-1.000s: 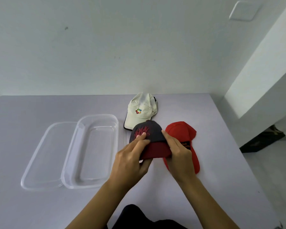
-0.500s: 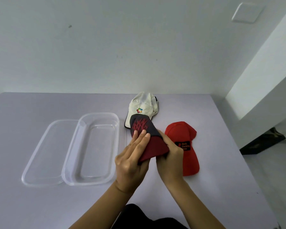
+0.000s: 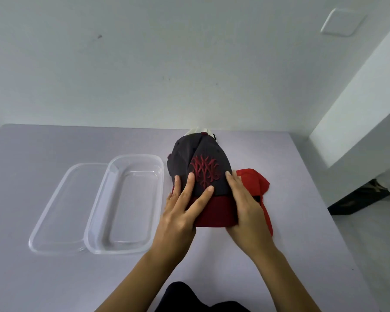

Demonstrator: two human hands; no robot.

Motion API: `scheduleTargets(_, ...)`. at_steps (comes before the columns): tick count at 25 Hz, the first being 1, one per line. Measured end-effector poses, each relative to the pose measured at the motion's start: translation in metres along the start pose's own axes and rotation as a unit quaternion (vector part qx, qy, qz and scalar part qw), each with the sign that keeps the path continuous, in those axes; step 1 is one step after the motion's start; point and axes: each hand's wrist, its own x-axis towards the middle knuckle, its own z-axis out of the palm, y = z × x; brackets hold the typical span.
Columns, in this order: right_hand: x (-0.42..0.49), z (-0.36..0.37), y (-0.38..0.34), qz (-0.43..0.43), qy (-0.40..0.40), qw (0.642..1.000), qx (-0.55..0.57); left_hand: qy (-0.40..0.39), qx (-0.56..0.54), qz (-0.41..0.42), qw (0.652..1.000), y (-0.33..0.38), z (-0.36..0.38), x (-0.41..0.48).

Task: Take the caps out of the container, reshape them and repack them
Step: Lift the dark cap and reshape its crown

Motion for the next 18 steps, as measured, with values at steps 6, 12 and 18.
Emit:
scheduleTargets(6,-0.01,0.002,0.003,0.004,0.01,0.998,0.064,-0.116,-0.194,-0.095,0.969,-0.018,-0.015,0.012)
scheduleTargets(12,-0.015,0.029,-0.029,0.099,0.049,0.946,0.304,-0.08,-0.429,-0.217,0.873,0.009,-0.007,0.014)
scheduleTargets(18,-0.006,0.006,0.002,0.076,0.069,0.984,0.148,-0.106,-0.325,-0.128,0.931,-0.009,-0.017,0.009)
